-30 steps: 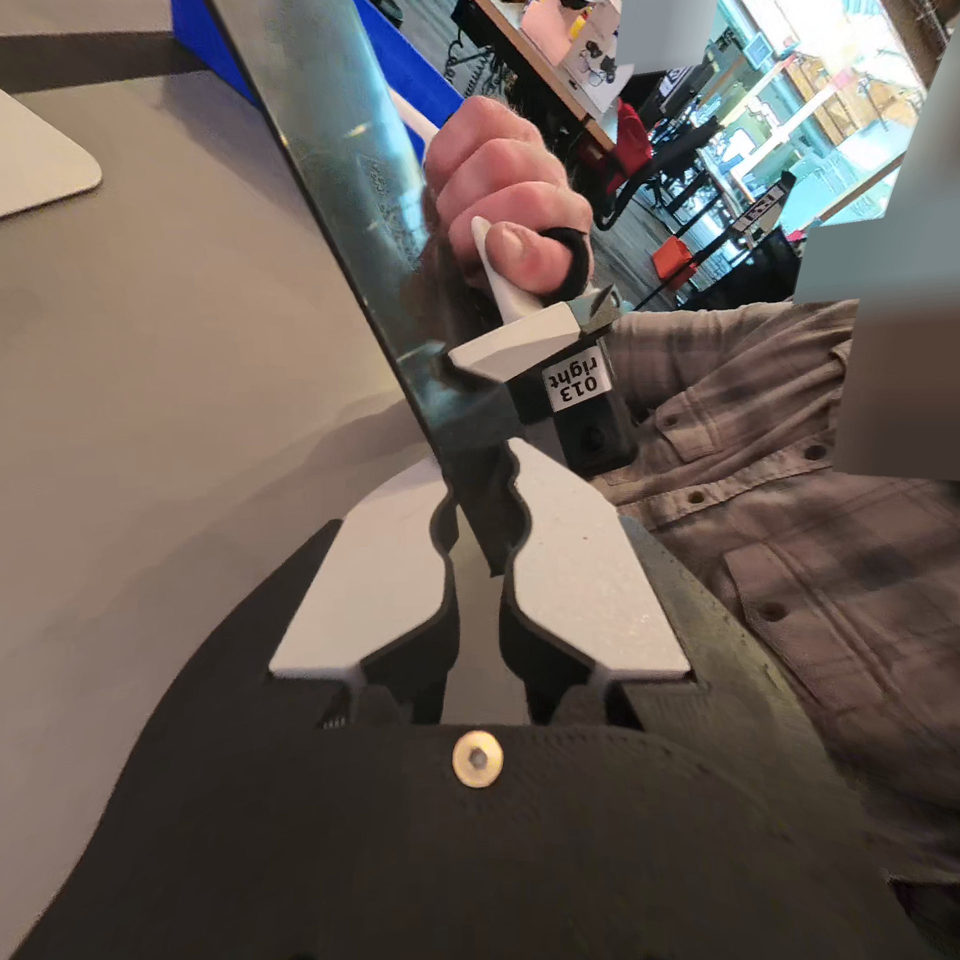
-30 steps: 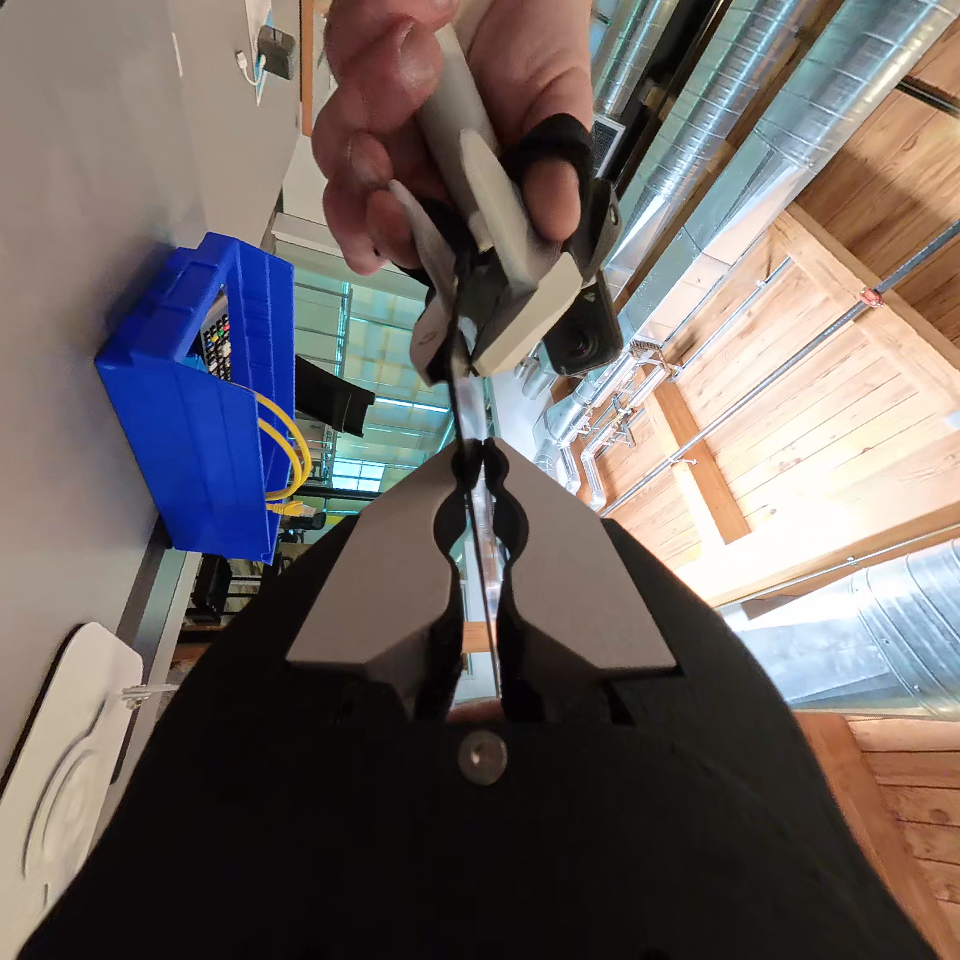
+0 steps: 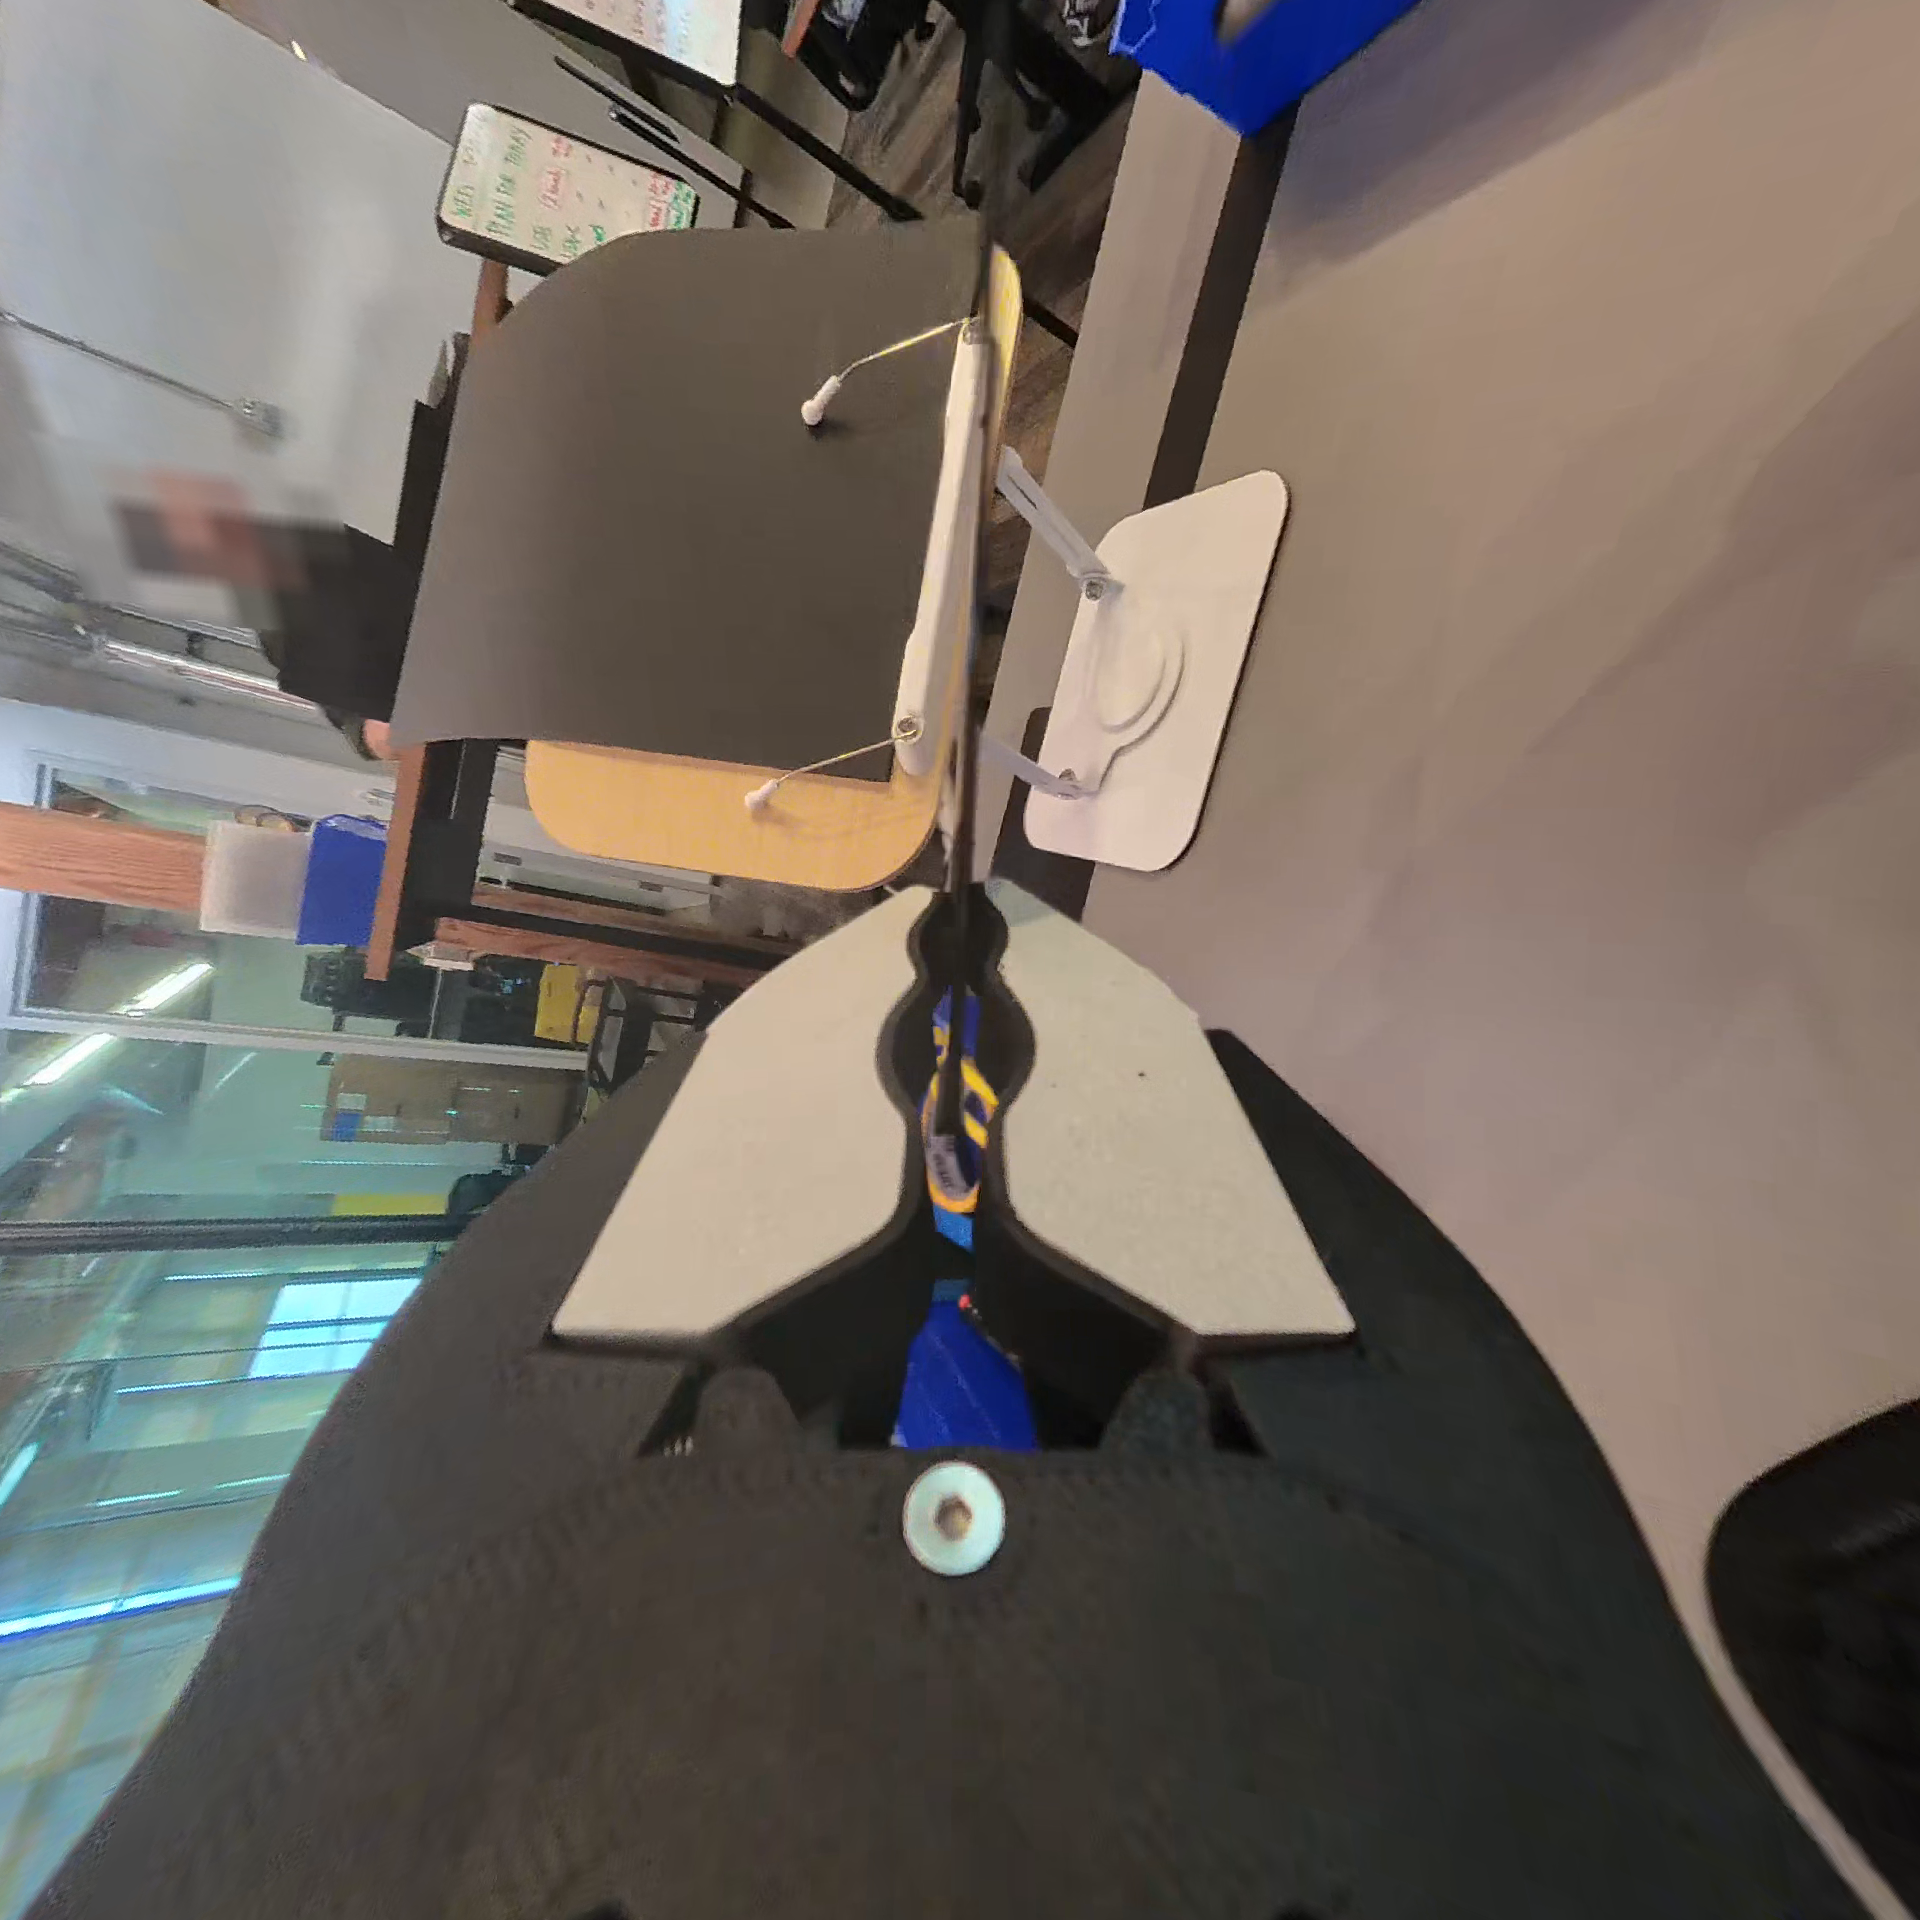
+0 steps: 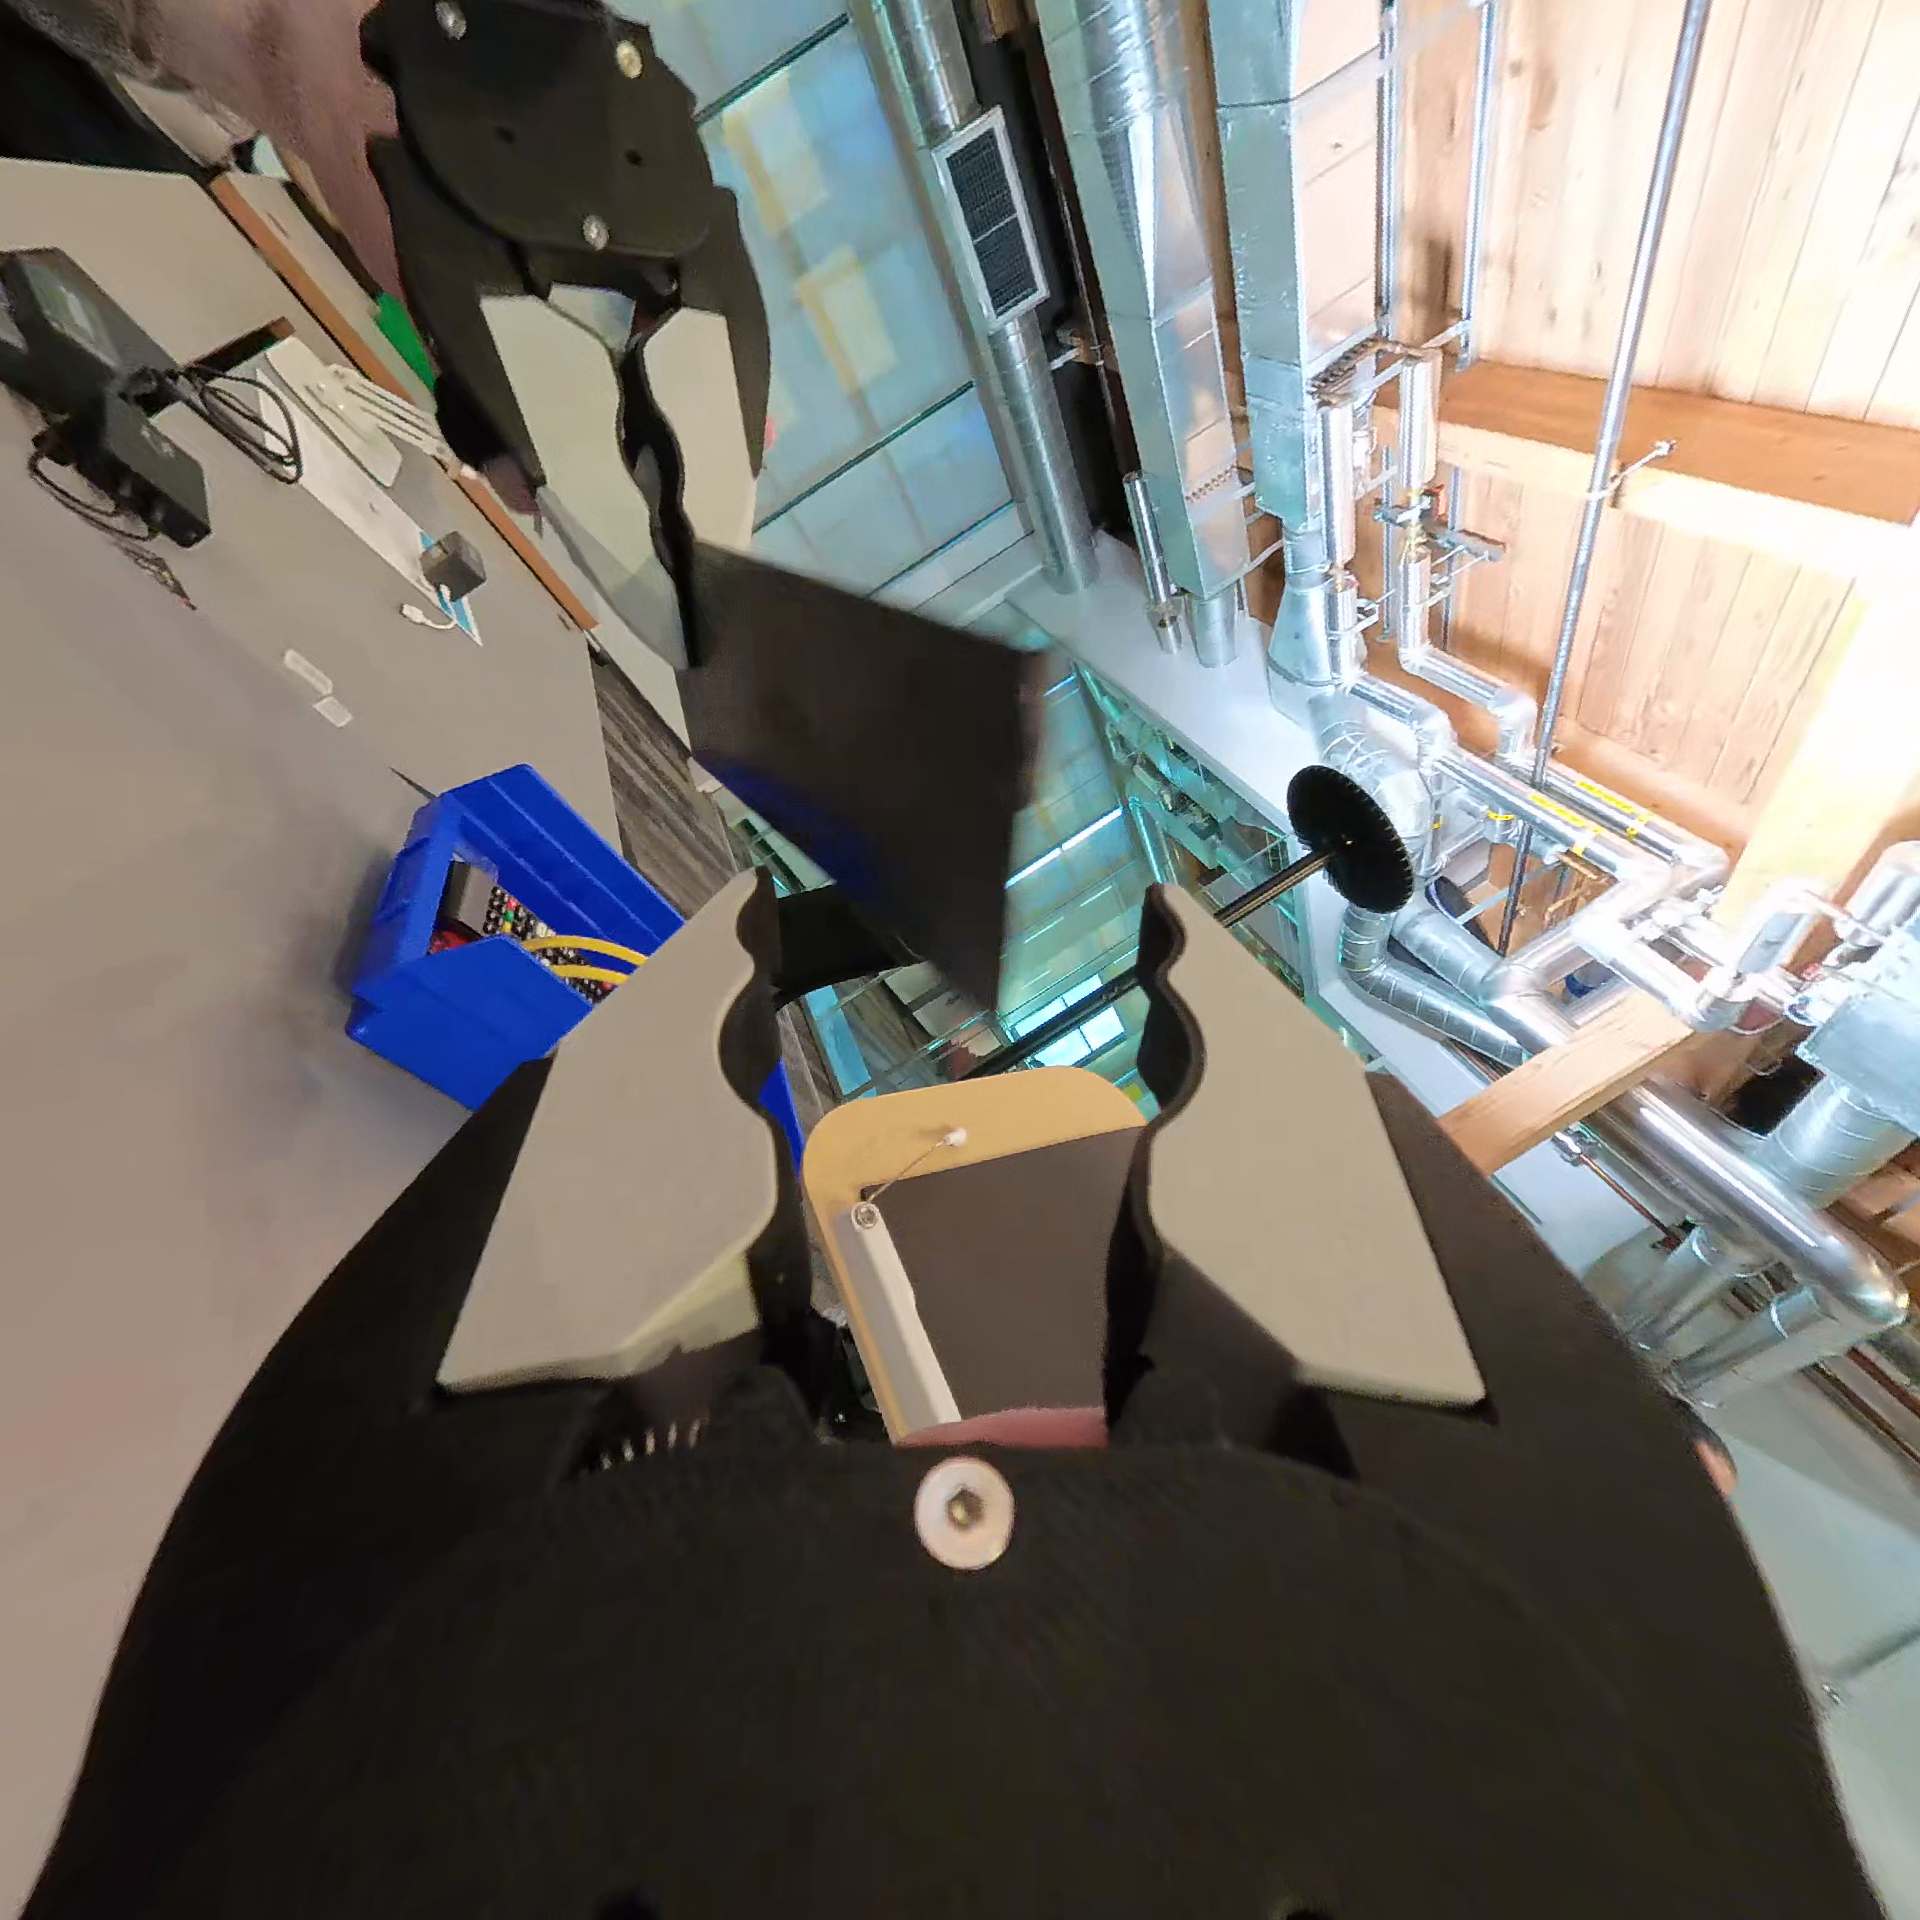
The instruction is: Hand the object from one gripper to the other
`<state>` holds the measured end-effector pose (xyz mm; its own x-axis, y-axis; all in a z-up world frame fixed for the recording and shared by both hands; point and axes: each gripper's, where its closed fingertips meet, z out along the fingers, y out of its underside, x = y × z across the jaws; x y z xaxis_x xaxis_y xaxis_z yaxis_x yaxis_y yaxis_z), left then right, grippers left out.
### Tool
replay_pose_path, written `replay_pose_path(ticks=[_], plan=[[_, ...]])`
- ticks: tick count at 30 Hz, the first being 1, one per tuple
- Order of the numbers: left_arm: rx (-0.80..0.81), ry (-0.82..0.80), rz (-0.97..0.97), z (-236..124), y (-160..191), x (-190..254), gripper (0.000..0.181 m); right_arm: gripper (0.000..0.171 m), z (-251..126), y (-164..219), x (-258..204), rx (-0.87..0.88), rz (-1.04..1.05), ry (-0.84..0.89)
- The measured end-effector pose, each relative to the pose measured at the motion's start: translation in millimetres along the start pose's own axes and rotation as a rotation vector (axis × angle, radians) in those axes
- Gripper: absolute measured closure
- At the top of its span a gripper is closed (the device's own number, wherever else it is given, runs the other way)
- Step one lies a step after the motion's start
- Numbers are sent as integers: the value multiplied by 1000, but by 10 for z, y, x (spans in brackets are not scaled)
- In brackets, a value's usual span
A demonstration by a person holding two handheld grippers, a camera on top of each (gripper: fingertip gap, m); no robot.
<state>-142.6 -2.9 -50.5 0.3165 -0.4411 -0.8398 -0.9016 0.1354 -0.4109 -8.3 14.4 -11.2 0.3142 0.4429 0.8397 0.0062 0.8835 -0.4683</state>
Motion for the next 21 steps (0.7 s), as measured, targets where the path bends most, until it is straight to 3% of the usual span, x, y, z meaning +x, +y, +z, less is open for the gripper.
replay_pose_path(ticks=[6,13,16,21], plan=[[-3,1,55,91,-18,40,179,112,41,49,-197,-69,-146,-77],[-25,27,215,138,26,128,179,140,58,69,-301,-94,-196,-130],[-41,14,325,132,67,100,179,141,25,155,-440,-139,-207,-237],[-35,36,408,144,-12,141,179,149,63,214,-590,-159,-258,-275]])
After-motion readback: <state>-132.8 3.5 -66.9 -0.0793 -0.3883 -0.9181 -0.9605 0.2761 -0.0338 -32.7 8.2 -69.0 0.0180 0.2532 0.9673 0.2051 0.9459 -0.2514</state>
